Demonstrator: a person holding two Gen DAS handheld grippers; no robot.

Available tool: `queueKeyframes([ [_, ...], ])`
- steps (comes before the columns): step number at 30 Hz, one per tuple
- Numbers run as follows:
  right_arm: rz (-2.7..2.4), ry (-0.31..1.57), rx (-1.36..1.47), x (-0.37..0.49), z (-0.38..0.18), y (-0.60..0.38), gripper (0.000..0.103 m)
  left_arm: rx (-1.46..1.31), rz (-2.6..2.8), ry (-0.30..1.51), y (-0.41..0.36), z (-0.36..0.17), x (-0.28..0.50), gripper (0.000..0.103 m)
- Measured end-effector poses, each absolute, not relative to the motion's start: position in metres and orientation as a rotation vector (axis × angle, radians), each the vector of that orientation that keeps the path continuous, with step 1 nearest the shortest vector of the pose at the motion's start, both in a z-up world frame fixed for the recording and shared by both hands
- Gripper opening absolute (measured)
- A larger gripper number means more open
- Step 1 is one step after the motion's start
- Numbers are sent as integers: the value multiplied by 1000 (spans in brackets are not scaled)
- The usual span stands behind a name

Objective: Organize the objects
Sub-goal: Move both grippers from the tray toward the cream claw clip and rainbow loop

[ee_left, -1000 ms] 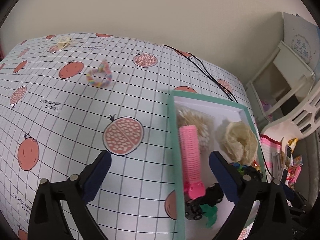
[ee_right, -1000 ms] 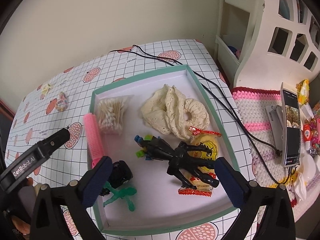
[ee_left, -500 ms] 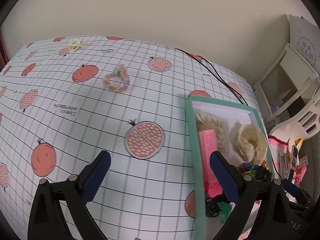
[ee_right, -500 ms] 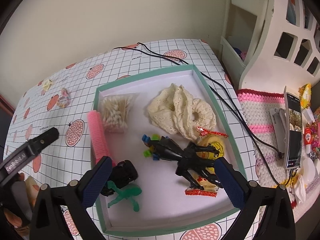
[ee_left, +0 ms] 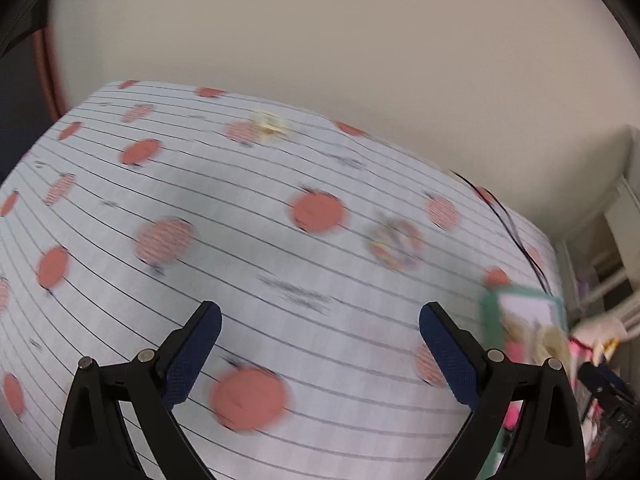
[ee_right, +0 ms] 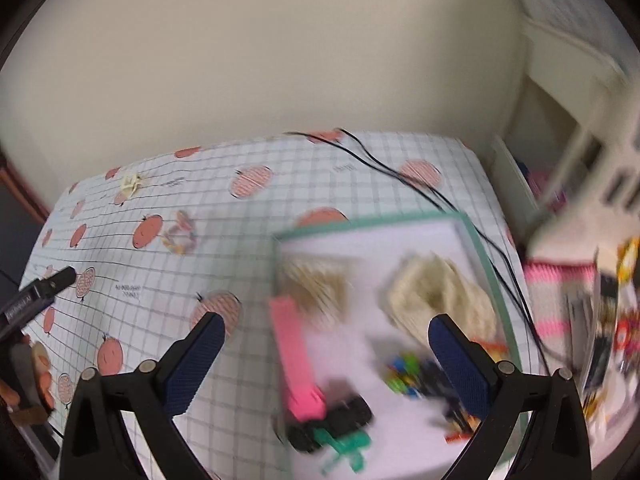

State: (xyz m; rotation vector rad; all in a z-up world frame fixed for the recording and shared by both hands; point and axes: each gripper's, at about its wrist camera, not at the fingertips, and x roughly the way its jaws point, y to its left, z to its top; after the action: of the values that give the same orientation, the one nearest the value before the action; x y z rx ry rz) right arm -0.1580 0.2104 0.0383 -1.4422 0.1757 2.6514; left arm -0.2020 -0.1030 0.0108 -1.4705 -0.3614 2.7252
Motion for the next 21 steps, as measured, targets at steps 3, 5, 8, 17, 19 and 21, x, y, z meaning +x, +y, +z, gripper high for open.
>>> queueKeyframes([
  [3,2694,165,-1449,-193,42,186,103,-1480,2777,-396,-140,9,-224,99],
  [5,2728,164,-1466,-222,42,167,103,-1492,2796,-414,-161,6,-243,99],
  [8,2777,130,-1493,-265,35,135,103,-1518,2806,-429,-185,-3,-277,99],
  [17,2799,-89,-1661,-348,-19,79,103,-1616,2795,-375,-202,-37,-374,99],
  [19,2820,-82,-1694,-352,-30,76,103,-1595,2786,-373,-199,-40,-386,99],
  [21,2800,-58,-1733,-352,-37,78,103,-1615,2781,-372,-196,-44,-388,99],
])
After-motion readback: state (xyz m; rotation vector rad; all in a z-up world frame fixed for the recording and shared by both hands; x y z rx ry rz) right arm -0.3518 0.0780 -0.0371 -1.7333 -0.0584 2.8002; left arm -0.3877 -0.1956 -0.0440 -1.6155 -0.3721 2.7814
